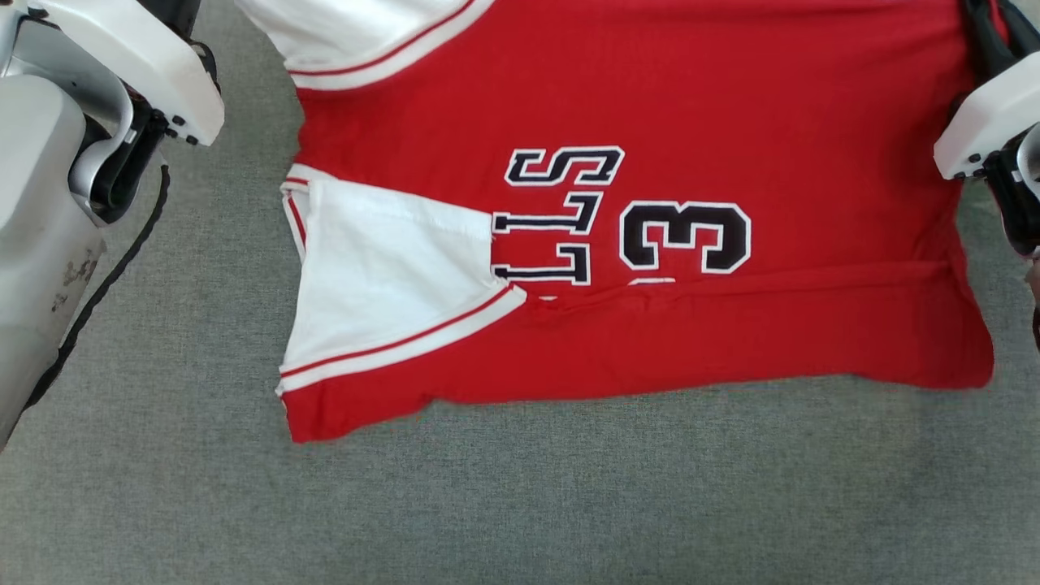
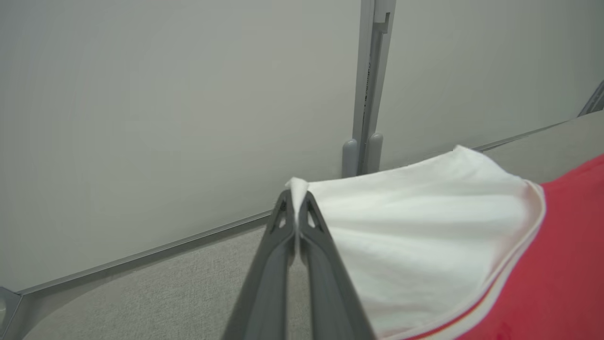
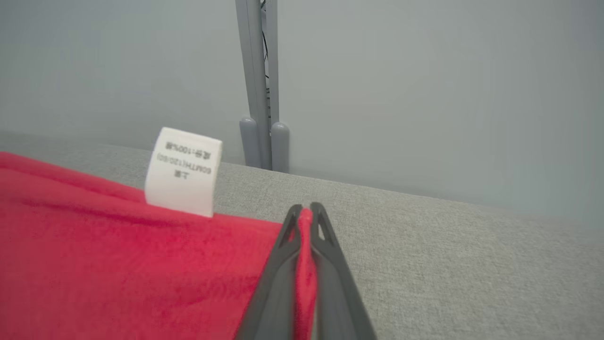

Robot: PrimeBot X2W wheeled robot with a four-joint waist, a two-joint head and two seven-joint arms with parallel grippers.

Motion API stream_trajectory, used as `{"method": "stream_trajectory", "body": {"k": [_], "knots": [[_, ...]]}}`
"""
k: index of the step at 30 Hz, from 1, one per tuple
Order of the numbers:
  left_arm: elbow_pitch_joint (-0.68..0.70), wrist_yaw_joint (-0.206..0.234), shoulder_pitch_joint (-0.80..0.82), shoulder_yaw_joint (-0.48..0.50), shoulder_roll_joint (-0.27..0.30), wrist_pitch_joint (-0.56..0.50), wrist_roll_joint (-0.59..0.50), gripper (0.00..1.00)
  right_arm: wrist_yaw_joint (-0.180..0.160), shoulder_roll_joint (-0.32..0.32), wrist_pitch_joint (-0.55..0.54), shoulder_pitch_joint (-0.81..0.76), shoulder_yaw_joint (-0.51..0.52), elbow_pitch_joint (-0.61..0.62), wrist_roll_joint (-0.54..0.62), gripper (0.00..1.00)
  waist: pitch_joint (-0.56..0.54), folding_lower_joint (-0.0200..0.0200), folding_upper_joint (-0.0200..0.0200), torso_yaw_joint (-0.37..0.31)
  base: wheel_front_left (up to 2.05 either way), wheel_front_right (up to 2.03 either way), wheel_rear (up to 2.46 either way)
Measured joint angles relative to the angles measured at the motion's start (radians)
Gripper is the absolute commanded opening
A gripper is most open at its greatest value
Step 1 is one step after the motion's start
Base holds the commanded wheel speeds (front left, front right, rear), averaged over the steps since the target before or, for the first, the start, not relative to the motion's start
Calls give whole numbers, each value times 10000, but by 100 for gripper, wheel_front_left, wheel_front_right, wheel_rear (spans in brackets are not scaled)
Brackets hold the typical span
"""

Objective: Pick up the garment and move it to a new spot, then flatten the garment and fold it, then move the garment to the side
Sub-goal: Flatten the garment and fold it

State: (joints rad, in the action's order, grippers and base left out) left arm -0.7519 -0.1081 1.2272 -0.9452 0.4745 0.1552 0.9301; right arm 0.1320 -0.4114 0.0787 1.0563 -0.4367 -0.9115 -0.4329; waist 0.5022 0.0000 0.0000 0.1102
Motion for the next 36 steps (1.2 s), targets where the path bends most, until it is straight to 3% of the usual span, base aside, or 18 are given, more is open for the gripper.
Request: {"method": "stream_trajectory", "body": {"k": [6,17,23,28,32,36], "knots": [[-617,-58,81,-21,-245,495,-59,0,-2,441,738,128,10,-395,215,0,-107,0,0,-39,0,0,0],[-132,-186,-990,-568,8,698,2,0,-2,226,1808,-1193,-48,382,752,0,-866,0,0,5,0,0,0],[1645,-215,-1859,-1279,863,408,71,0,-2,-198,1824,-2740,-35,1910,1252,0,-1544,0,0,66,0,0,0],[3446,-215,-2528,-1799,1902,-186,412,0,-2,-665,1822,-3824,-196,2243,1218,0,-2038,0,0,201,0,0,0],[5097,-215,-3218,-2385,2824,-792,853,0,-2,-1014,1822,-4614,-639,2389,662,0,-2462,0,0,307,0,0,0],[5858,-217,-3720,-2715,3302,-1221,1218,0,-2,-1336,1557,-5084,-1143,2512,-109,0,-2764,0,0,352,0,0,0]]}}
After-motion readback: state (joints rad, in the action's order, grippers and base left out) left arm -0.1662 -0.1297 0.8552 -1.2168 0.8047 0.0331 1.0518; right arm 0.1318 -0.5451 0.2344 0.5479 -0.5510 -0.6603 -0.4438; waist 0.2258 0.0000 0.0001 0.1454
